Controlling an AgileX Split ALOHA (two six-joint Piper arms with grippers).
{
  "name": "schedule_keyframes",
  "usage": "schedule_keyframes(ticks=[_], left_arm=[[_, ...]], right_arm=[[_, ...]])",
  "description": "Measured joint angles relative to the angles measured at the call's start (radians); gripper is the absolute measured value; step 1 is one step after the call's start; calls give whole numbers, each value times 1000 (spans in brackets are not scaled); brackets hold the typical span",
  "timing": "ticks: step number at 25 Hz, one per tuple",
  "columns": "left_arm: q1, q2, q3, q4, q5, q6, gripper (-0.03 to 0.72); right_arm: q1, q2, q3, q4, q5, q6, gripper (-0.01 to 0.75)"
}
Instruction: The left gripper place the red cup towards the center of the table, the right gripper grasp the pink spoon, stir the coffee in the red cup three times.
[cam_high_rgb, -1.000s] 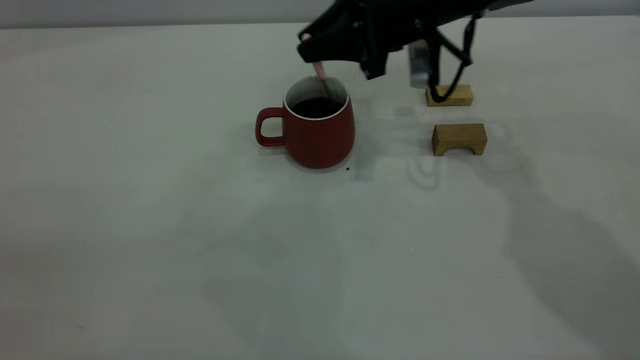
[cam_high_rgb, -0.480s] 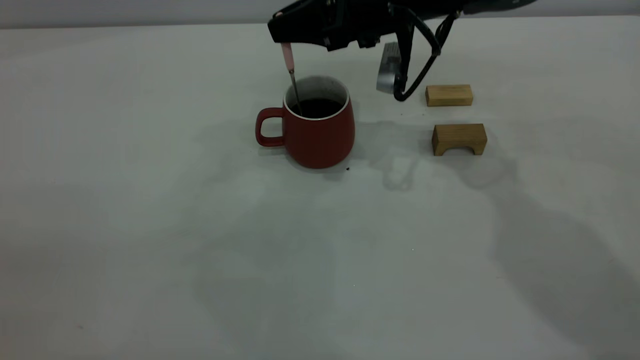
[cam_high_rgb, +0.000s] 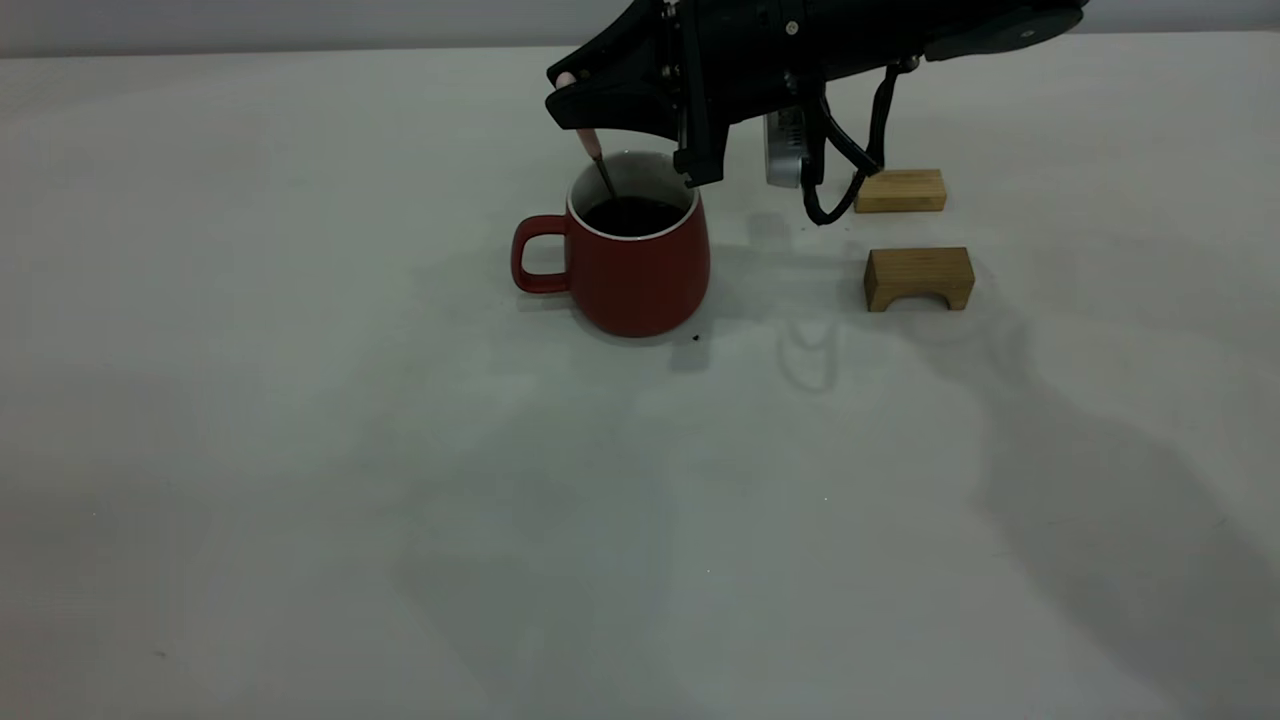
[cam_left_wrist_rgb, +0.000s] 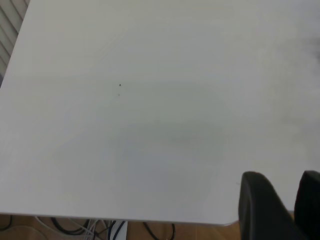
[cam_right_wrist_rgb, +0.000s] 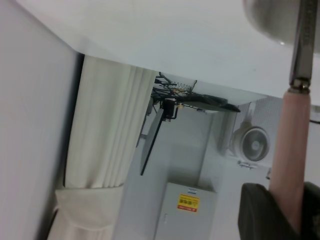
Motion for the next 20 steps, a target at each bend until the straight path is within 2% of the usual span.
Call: schedule_keyframes(ticks=[3, 6, 10, 13, 15, 17, 20], left_arm=[[0, 0, 0, 0, 0, 0, 243], [0, 0, 0, 0, 0, 0, 243], [0, 0, 0, 0, 0, -1, 243], [0, 0, 0, 0, 0, -1, 243], [0, 0, 0, 0, 0, -1, 243], [0, 0, 0, 0, 0, -1, 243], [0, 0, 0, 0, 0, -1, 243]], right_arm=[[-4, 0, 0, -24, 0, -9, 151], [-9, 0, 0, -51, 1, -10, 219], [-13, -4, 0, -87, 29, -10, 427], [-16, -40, 0, -180, 42, -10, 595], [-26, -98, 0, -266, 49, -10, 656], [-41, -171, 0, -356, 54, -10, 677], [-72, -303, 0, -527, 68, -10, 660]])
